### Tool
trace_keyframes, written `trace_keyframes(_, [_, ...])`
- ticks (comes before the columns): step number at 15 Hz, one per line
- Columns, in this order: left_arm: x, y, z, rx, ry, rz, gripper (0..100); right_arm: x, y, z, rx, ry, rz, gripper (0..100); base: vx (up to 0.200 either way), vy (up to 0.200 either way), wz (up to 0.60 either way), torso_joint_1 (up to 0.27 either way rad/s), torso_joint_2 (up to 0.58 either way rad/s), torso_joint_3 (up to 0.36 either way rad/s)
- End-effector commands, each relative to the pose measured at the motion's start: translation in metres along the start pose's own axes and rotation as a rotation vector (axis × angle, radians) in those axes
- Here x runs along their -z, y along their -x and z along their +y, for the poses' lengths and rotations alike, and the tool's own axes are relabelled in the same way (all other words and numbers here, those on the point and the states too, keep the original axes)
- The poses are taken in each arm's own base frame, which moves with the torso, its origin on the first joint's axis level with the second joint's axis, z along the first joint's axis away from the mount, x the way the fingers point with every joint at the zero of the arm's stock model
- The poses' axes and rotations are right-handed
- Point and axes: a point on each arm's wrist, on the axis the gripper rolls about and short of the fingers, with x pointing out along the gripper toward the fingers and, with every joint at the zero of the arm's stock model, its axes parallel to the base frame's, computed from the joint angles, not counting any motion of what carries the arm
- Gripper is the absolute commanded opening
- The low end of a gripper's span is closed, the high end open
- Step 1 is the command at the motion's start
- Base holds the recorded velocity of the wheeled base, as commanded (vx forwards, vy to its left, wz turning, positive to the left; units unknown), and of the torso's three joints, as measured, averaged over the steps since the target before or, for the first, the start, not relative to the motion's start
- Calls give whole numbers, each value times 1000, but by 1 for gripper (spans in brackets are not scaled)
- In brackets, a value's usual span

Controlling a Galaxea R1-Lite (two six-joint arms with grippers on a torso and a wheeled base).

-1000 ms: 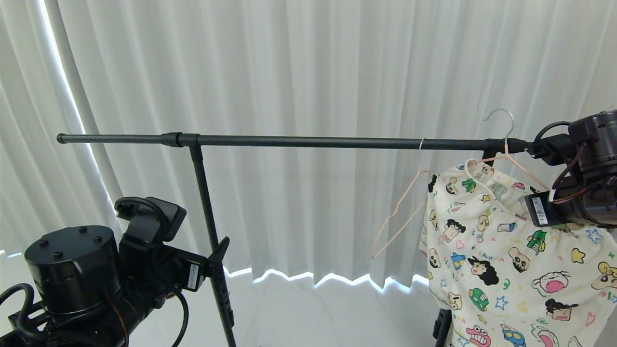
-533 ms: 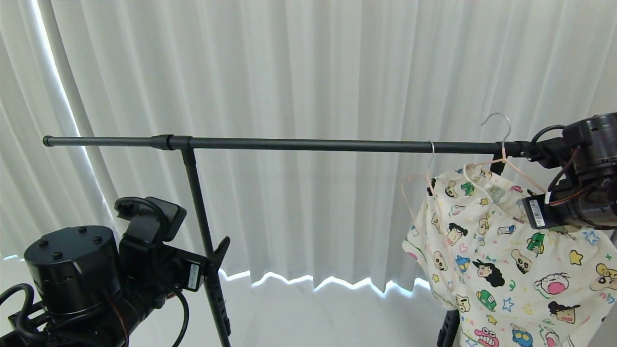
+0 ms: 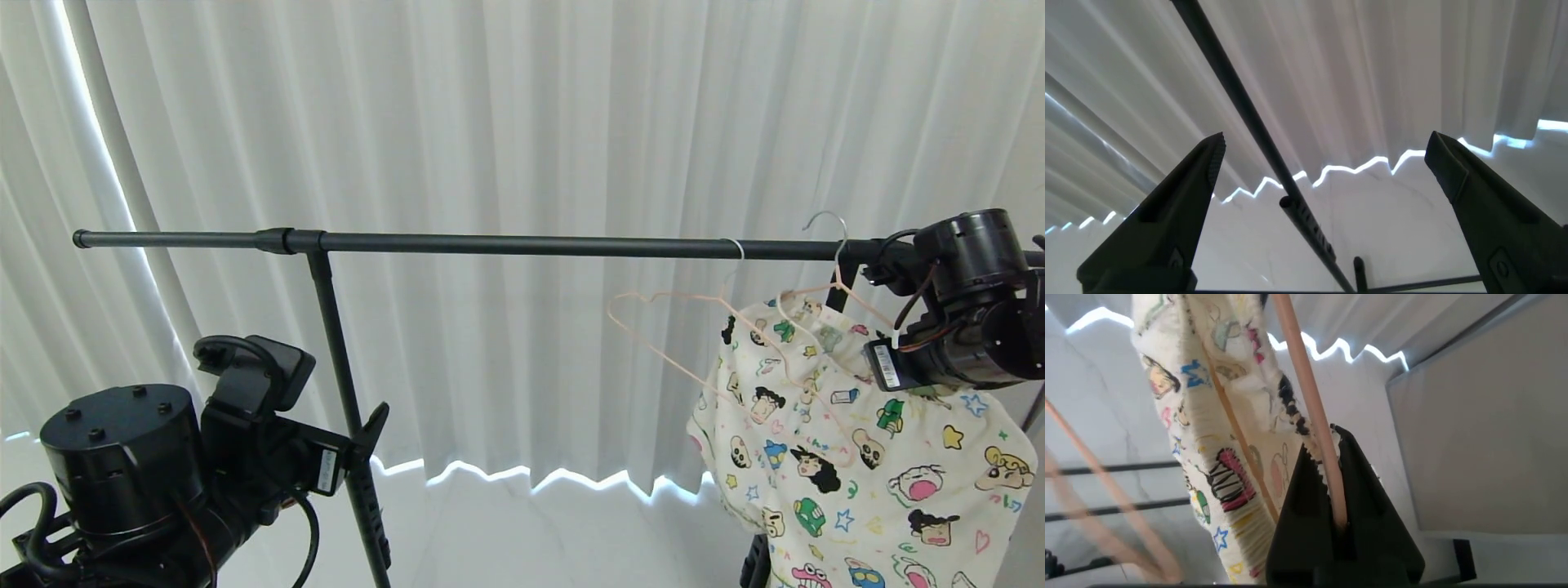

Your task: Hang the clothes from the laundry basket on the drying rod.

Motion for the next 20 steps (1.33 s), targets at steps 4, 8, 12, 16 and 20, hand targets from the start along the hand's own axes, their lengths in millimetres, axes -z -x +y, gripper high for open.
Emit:
trace_keyframes(4, [-1,2,-3,15,-3,-8,100,1,-24,6,11,6,32,0,0,0,0,0,0,0])
trace_keyframes(8, [-2,2,-6,31,-8,-10,100,3,-29,9,9,12,47,0,0,0,0,0,0,0])
trace_keyframes(12, [-2,2,-6,31,-8,-10,100,3,-31,10,9,13,50,0,0,0,0,0,0,0])
trace_keyframes(16, [-2,2,-6,29,-8,-10,100,3,-30,10,8,13,48,0,0,0,0,0,0,0])
trace_keyframes(20, [-1,2,-7,30,-8,-9,100,-2,-27,11,5,-35,9,100,0,0,0,0,0,0])
